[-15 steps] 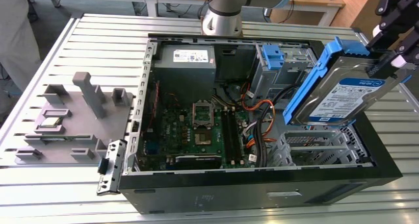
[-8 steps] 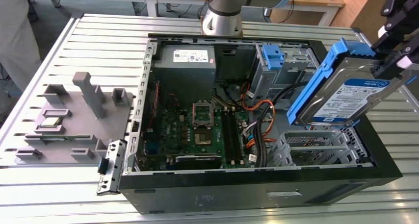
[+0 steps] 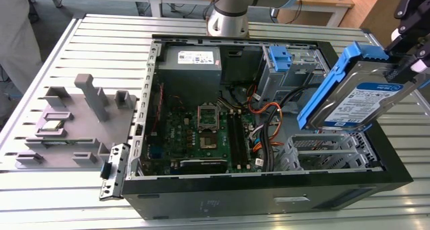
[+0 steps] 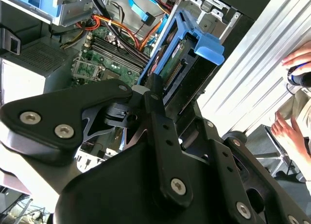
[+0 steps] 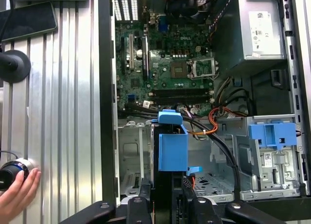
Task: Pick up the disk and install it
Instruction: 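Pick up the disk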
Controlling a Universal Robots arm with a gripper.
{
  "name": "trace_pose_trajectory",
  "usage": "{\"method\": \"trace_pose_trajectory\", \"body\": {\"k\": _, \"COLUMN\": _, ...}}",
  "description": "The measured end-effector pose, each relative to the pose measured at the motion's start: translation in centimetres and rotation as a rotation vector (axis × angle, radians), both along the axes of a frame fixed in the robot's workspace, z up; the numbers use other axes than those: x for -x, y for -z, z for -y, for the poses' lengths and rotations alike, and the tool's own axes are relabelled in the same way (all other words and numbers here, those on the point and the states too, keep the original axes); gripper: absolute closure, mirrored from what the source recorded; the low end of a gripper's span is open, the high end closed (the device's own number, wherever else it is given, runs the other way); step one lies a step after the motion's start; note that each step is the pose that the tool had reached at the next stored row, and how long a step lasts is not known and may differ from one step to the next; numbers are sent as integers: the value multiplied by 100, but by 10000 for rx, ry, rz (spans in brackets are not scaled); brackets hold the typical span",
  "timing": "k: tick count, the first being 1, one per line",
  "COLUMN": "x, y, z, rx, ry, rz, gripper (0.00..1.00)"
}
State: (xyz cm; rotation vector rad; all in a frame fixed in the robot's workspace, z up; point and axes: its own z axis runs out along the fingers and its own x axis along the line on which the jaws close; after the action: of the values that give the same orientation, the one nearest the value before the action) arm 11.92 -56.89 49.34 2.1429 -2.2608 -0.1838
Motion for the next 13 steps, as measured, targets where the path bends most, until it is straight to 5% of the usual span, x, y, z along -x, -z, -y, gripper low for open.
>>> {"method": "trace_pose_trajectory", "body": {"k": 13, "x": -1, "y": 66, "z": 66, "rx": -28, "ry": -98, "rz": 82, "gripper": 65}}
